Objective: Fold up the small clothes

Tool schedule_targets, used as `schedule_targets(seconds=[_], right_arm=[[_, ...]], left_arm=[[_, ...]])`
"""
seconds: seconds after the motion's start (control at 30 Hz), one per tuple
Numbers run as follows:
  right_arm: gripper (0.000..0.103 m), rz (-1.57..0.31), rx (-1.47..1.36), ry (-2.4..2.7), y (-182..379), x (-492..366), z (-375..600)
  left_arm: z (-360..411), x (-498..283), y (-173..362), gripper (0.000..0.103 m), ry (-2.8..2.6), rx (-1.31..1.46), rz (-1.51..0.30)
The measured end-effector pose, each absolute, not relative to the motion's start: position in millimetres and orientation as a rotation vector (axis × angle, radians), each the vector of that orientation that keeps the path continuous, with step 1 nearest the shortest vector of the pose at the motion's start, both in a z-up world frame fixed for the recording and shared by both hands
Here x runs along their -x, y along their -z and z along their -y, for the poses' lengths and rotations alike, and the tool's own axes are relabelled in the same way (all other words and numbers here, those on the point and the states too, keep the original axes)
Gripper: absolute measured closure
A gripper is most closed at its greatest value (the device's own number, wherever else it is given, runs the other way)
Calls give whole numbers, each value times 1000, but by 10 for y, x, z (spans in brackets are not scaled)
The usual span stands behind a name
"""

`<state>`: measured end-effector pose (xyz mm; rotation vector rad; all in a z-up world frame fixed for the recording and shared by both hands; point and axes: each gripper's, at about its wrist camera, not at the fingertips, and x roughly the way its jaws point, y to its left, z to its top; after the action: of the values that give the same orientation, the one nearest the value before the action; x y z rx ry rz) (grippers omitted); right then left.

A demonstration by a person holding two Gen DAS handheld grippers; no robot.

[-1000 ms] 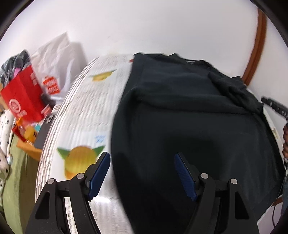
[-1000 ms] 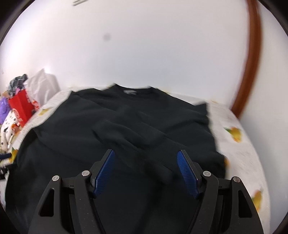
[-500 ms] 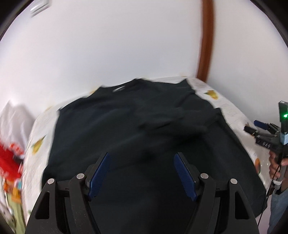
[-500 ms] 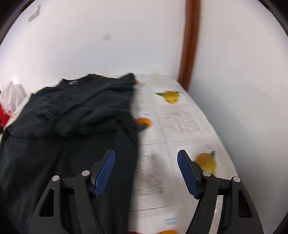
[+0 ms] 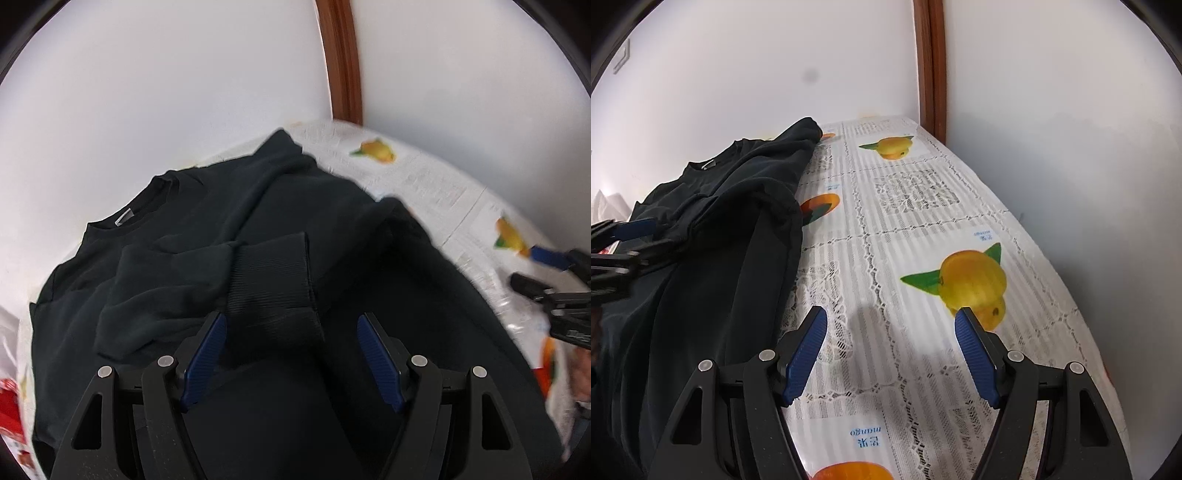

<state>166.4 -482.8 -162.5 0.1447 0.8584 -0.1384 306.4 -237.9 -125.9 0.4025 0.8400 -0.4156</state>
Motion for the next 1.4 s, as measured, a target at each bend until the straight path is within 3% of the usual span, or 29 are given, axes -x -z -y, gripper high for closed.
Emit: schedule_targets(seconds=[0.1, 0.17, 0.2, 0.27, 0.47, 0.73, 1.1, 1.4], right_arm=[[32, -859, -141, 133, 1628, -1640, 4813], [32, -859, -136, 132, 1616, -1622, 4801], [32, -860, -130, 132, 1604, -1613, 4792], [32, -859, -113, 140, 1566, -1602, 4769], [32, -816, -68, 137, 1273, -1581, 4604], [32, -769, -82, 58, 863, -1851, 4121], [32, -790, -69, -35, 781, -2432, 3440], [32, -817, -28, 97, 1105, -2916, 3636]], left_arm=[[2428, -3122, 1378, 39, 376, -439, -850], [2453, -3156, 1410, 67, 337, -472, -835], [2454, -3175, 1413, 70, 337, -472, -840], [2372, -3188, 1336, 88, 374, -408, -868], [1817, -3076, 767, 91, 356, -273, -726], [448, -3194, 249, 92, 127, -122, -613], [-1048, -3412, 754, 92, 4, 132, -762], [-1297, -3399, 1233, 87, -11, 198, -915]])
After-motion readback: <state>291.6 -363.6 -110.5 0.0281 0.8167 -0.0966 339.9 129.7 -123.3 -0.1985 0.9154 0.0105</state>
